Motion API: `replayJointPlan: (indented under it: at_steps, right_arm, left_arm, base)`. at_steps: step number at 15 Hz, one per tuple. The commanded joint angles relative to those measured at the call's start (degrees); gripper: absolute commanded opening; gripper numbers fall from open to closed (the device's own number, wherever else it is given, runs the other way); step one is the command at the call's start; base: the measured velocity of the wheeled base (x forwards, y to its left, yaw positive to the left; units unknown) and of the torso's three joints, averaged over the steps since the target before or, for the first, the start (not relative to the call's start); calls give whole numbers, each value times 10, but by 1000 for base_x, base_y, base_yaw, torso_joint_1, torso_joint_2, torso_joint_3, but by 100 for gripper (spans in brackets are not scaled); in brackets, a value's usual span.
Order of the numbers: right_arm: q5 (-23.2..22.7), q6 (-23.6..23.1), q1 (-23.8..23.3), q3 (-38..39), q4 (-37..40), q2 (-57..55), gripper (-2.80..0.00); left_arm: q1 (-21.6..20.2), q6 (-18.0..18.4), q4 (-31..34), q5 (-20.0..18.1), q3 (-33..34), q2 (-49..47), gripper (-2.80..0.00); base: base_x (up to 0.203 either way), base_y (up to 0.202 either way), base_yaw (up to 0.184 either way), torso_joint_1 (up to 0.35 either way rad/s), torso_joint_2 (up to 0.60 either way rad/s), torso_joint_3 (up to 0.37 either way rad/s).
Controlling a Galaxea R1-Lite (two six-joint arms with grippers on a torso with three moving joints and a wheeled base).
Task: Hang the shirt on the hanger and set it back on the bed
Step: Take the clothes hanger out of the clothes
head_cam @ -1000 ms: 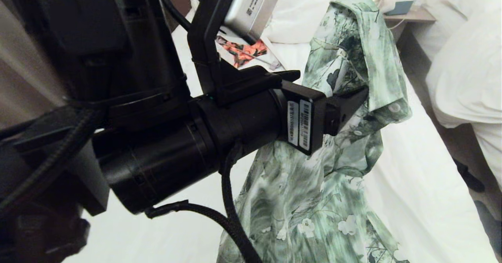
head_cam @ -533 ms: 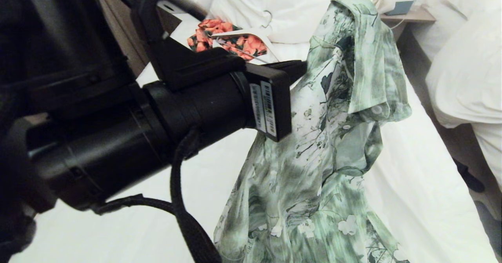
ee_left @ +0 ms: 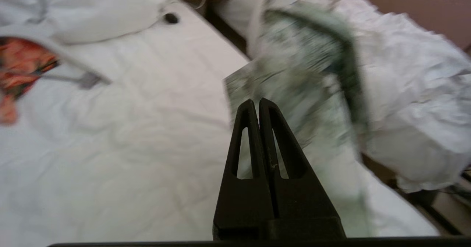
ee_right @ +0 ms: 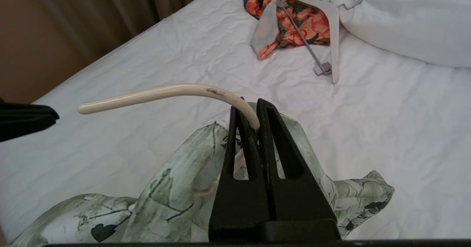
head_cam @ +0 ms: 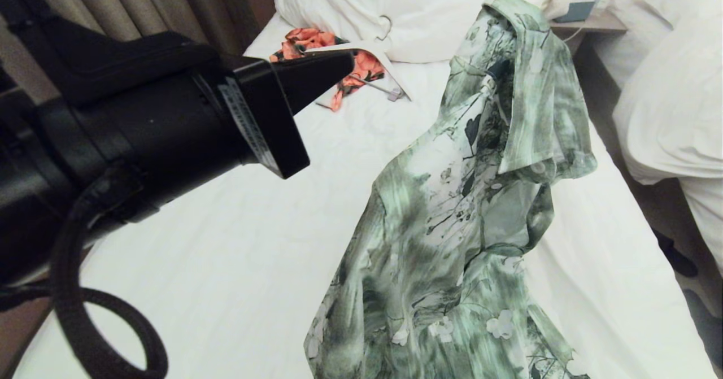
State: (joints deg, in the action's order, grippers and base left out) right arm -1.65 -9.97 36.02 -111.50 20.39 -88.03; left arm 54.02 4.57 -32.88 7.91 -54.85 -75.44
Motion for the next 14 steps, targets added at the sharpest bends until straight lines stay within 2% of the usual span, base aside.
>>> replayJointPlan:
  at_steps: [1,3,6,7,9,11,14]
  right_arm:
    - [0,0,-2,2,2,5,-280]
    - [0,-1,-5,5,0,8,-280]
    - [4,-1,-23,5,-12,10,-280]
    - [20,-1,-26,5,-14,9,-280]
    - [48,-1,-26,4,-16,8,-280]
    - [65,-1,-25,4,-16,9,-280]
    - [68,-2,-24,-1,-16,11,-280]
  left_arm:
    - [-31,0,-2,6,36,36,-280]
    - [-73,-1,-3,8,79,63,-280]
    - [-143,-1,-2,8,145,116,-280]
    - [-176,-1,-2,7,167,136,-280]
    - [-214,-1,-1,7,196,170,-280]
    - [-235,1,2,7,208,192,-280]
    - [-245,0,43,6,211,233,-280]
  base:
    - [0,0,0,0,0,0]
    - [0,0,0,27,-115,-78]
    - [0,0,0,96,-417,-291]
    - [0,0,0,132,-481,-341]
    - [0,0,0,153,-506,-354]
    - [0,0,0,176,-525,-367]
    - [0,0,0,194,-550,-359]
